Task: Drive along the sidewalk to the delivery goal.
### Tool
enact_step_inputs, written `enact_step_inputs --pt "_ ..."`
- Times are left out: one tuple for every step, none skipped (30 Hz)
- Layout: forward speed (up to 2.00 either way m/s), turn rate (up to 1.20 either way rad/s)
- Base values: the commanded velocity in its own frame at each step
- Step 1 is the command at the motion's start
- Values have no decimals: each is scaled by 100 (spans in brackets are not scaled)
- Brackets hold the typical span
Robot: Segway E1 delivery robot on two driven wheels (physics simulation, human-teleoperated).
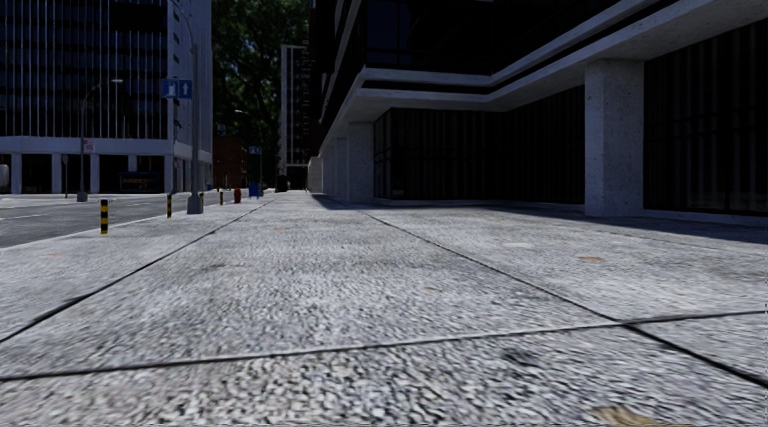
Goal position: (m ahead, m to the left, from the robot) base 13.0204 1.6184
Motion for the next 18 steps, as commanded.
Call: enact_step_inputs --pt "200 38" --pt "200 38" --pt "200 38" --pt "200 38" --pt "200 38" --pt "200 33" --pt "200 0" --pt "200 0" --pt "200 0" --pt "200 0" --pt "200 0" --pt "200 0" --pt "200 0" --pt "200 0" --pt "200 0" --pt "200 0" --pt "200 0" --pt "200 0"
